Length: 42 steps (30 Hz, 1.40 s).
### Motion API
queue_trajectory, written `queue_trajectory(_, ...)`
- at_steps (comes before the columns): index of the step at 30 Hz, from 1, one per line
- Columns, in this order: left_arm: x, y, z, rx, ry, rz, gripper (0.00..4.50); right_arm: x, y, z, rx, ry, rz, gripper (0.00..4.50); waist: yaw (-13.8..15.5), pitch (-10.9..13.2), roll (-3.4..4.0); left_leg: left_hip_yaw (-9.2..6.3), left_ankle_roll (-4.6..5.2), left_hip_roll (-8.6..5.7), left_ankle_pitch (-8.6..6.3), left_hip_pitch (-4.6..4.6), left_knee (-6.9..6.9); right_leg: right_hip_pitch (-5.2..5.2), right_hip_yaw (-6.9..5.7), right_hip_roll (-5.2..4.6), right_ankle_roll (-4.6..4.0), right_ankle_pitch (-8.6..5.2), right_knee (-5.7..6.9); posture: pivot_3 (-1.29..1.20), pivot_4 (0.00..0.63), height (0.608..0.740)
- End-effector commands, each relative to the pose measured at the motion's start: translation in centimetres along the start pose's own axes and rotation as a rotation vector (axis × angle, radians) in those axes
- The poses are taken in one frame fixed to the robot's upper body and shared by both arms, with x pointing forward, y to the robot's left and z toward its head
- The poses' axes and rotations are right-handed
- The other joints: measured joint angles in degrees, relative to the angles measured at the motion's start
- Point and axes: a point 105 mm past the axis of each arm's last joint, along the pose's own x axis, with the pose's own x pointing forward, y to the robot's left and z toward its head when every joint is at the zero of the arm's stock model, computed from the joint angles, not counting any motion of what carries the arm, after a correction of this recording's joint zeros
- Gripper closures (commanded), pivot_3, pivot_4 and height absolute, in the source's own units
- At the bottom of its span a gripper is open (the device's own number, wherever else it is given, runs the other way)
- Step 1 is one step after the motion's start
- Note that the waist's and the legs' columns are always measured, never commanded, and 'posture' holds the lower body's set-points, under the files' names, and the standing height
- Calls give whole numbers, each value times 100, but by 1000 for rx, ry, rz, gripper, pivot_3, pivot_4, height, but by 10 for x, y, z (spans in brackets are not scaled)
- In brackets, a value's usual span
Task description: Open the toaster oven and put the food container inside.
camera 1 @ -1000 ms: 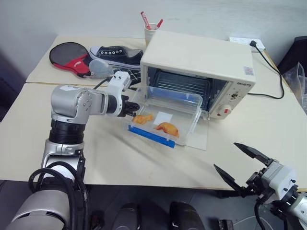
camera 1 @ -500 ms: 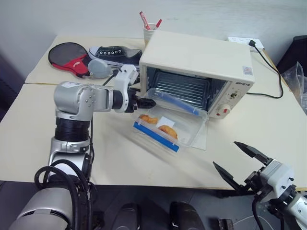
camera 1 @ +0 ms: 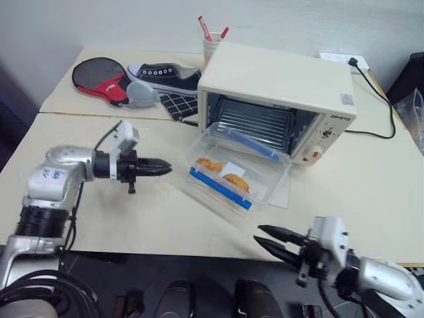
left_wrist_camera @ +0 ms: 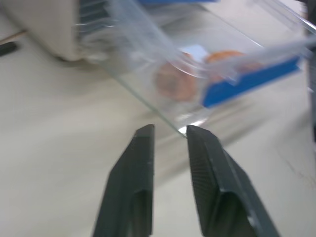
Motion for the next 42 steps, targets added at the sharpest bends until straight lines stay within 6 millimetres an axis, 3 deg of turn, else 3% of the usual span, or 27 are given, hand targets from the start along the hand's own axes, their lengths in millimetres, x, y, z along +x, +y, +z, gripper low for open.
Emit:
queue_trajectory(1, 20, -17, -4, 104, 7, -80, 4500, 15, -5, -9, -5, 22, -14, 4483, 2, 0, 0, 0, 4, -1, -3, -1, 5, 0, 1, 0, 0, 0, 1, 0, 150, 740)
queue_trajectory(5, 42, -20, -5, 147, -37, -74, 4500, 26, -22, -9, -46, 16, -82, 4483, 3, 0, 0, -4, 12, -2, -10, -13, 21, -2, -6, 0, 1, 0, 6, 0, 150, 740)
queue_trajectory(7, 53, -15, -2, 154, -64, -34, 4500, 26, -40, -5, -95, 7, -165, 4483, -7, 0, 0, -3, 13, -5, -11, -13, 26, -3, -4, -1, 2, 1, 13, 0, 150, 740)
queue_trajectory(13, 74, -1, 17, 148, -176, 80, 4500, 8, -80, -1, -195, 40, -297, 4483, -6, 0, 0, -2, 15, -13, -12, -14, 28, -4, -5, 0, 5, 3, 15, 0, 150, 740)
queue_trajectory(16, 87, 10, 24, 113, -230, 152, 4500, 4, -110, 4, -230, 15, -402, 4483, -13, 0, 0, 1, 15, -18, -12, -13, 31, -3, -5, 1, 6, 3, 18, 0, 150, 740)
queue_trajectory(28, 138, 41, 52, 56, -356, 339, 4500, 20, -188, 17, -317, -73, -589, 4483, -19, 0, 0, 11, 15, -23, -11, -14, 33, -6, -8, 1, 11, 6, 19, 0, 150, 740)
queue_trajectory(34, 141, 61, 55, 70, -353, 448, 4500, 23, -200, 20, -326, -85, -596, 4483, -30, 0, 0, 16, 14, -21, -10, -14, 29, -6, -13, 4, 11, 6, 12, 0, 150, 740)
queue_trajectory(37, 137, 57, 54, 96, -332, 388, 4500, 19, -189, 21, -310, -91, -521, 4483, -36, 0, 0, 23, 14, -20, -10, -15, 29, -6, -13, 4, 11, 6, 12, 0, 150, 740)
queue_trajectory(42, 105, 40, 47, 188, -267, 227, 4500, 0, -155, 22, -297, -72, -376, 4483, -35, 2, 4, 29, 13, -18, -11, -18, 26, -7, -14, 7, 11, 6, 6, 0, 150, 740)
